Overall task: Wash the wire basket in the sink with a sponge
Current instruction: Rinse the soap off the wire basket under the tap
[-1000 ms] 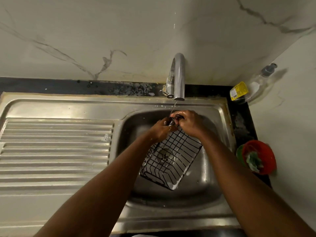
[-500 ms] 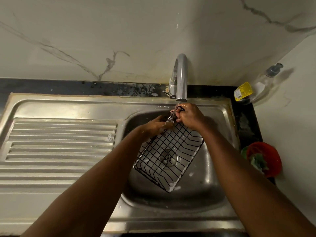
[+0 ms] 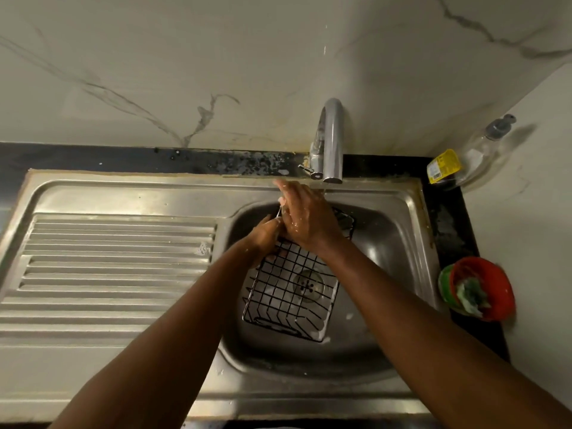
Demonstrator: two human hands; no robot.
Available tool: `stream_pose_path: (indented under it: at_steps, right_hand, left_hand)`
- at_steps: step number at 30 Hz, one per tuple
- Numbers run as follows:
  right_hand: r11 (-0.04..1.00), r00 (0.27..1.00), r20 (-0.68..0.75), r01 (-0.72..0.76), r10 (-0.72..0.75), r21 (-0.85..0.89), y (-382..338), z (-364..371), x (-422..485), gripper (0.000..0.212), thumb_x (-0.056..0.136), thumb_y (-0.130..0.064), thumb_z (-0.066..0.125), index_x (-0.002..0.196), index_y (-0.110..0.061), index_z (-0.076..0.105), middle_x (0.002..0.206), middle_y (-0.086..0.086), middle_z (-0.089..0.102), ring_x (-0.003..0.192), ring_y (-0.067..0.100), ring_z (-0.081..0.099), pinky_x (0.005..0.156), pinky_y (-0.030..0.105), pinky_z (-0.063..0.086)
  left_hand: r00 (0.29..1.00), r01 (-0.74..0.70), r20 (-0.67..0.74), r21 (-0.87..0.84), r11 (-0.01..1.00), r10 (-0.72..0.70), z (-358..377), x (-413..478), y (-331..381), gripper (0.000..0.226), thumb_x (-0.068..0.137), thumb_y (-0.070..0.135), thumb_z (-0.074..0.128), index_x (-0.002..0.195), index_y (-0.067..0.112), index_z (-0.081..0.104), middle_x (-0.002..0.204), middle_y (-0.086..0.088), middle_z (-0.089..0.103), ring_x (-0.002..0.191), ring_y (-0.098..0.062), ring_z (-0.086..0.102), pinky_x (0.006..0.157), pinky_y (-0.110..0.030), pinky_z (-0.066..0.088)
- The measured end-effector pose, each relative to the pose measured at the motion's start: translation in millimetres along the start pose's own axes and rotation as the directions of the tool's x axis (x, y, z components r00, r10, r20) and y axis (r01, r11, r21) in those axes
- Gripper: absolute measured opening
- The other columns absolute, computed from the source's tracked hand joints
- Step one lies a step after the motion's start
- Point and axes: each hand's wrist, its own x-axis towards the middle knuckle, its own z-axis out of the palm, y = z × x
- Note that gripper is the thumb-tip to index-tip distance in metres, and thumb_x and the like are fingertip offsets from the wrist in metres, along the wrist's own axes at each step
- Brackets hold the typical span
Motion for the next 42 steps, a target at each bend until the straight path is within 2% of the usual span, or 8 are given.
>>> stream_pose_path:
  at_steps: [7, 13, 18, 24, 27, 30, 35, 42]
  right_hand:
    - [0.934, 0.943, 0.027, -0.323, 0.331, -0.149, 71, -10, -42, 0.04, 0.107, -0.053, 0.041, 0.125, -0.022, 0.058, 0.088, 0.006, 0.07, 0.073, 0.024, 0.067, 0.057, 0.028, 0.045]
    - [0.583, 0.698, 0.245, -0.704, 0.673, 0.405, 65, 0, -64, 0.02, 0.108, -0.041, 0.045, 0.111, -0.025, 0.056, 0.09, 0.002, 0.069, 0.072, 0.024, 0.073, 0.061, 0.049, 0.064]
    - [0.508, 0.627, 0.451, -0.779, 0.635, 0.368, 70, -5, -62, 0.016, 0.111, -0.024, 0.041, 0.102, -0.019, 0.053, 0.098, 0.016, 0.071, 0.079, 0.026, 0.076, 0.063, 0.052, 0.064]
    - [0.668, 0.71, 0.51, -0.677, 0.485, 0.308, 66, -25, -31, 0.012, 0.111, -0.027, 0.041, 0.109, -0.024, 0.053, 0.104, 0.007, 0.069, 0.089, 0.018, 0.076, 0.071, 0.055, 0.064]
    - [0.718, 0.711, 0.58, -0.635, 0.398, 0.286, 61, -37, -18, 0.021, 0.111, -0.028, 0.041, 0.126, -0.02, 0.053, 0.114, -0.001, 0.068, 0.09, 0.012, 0.076, 0.073, 0.049, 0.065]
    - [0.735, 0.676, 0.661, -0.62, 0.324, 0.274, 55, -48, -11, 0.018, 0.111, -0.025, 0.043, 0.125, -0.023, 0.055, 0.103, -0.006, 0.069, 0.088, 0.011, 0.075, 0.074, 0.044, 0.065]
    - [0.837, 0.636, 0.719, -0.528, 0.28, 0.141, 44, -47, -8, 0.021, 0.108, -0.037, 0.048, 0.127, -0.034, 0.057, 0.1, -0.001, 0.075, 0.08, 0.008, 0.072, 0.063, 0.027, 0.059]
    - [0.981, 0.777, 0.618, 0.003, 0.121, -0.195, -8, -9, -8, 0.041, 0.096, -0.024, 0.061, 0.136, -0.024, 0.051, 0.141, 0.004, 0.047, 0.131, 0.026, 0.043, 0.104, 0.046, 0.044]
  left_hand:
    - [0.989, -0.06, -0.14, -0.132, 0.989, 0.041, -5, -6, -6, 0.022, 0.109, 0.031, 0.046, 0.124, 0.017, 0.054, 0.114, -0.018, 0.066, 0.085, -0.024, 0.062, 0.058, -0.025, 0.047]
    - [0.993, 0.03, -0.108, -0.226, 0.974, -0.056, 1, -12, -17, 0.028, 0.107, 0.036, 0.045, 0.123, 0.014, 0.053, 0.13, -0.026, 0.06, 0.099, -0.031, 0.062, 0.064, -0.032, 0.048]
    - [0.99, 0.139, 0.06, -0.182, 0.973, -0.13, -7, -20, -8, 0.037, 0.104, 0.046, 0.048, 0.13, 0.022, 0.057, 0.129, -0.02, 0.06, 0.108, -0.033, 0.062, 0.073, -0.038, 0.049]
    - [0.952, -0.127, -0.298, -0.202, 0.971, 0.062, -12, -6, -1, 0.047, 0.095, 0.043, 0.071, 0.133, 0.018, 0.059, 0.13, -0.014, 0.064, 0.107, -0.026, 0.064, 0.078, -0.035, 0.053]
    - [0.948, -0.247, -0.226, -0.091, 0.965, 0.222, -25, -2, 2, 0.027, 0.1, 0.025, 0.065, 0.125, 0.015, 0.065, 0.111, -0.009, 0.07, 0.099, -0.03, 0.065, 0.075, -0.033, 0.052]
    - [0.999, -0.018, 0.051, -0.038, 0.999, 0.02, -41, -5, 7, 0.029, 0.095, 0.023, 0.068, 0.123, 0.016, 0.068, 0.125, -0.015, 0.069, 0.114, -0.036, 0.067, 0.096, -0.045, 0.057]
    - [0.883, 0.298, 0.342, 0.12, 0.947, -0.321, -37, -12, 4, 0.038, 0.103, 0.023, 0.058, 0.139, 0.012, 0.057, 0.126, -0.018, 0.073, 0.113, -0.042, 0.071, 0.097, -0.053, 0.056]
    - [0.936, 0.294, 0.147, 0.166, 0.941, -0.319, 0, -5, -1, 0.031, 0.104, 0.036, 0.045, 0.12, 0.013, 0.059, 0.118, -0.02, 0.071, 0.111, -0.037, 0.065, 0.098, -0.054, 0.051]
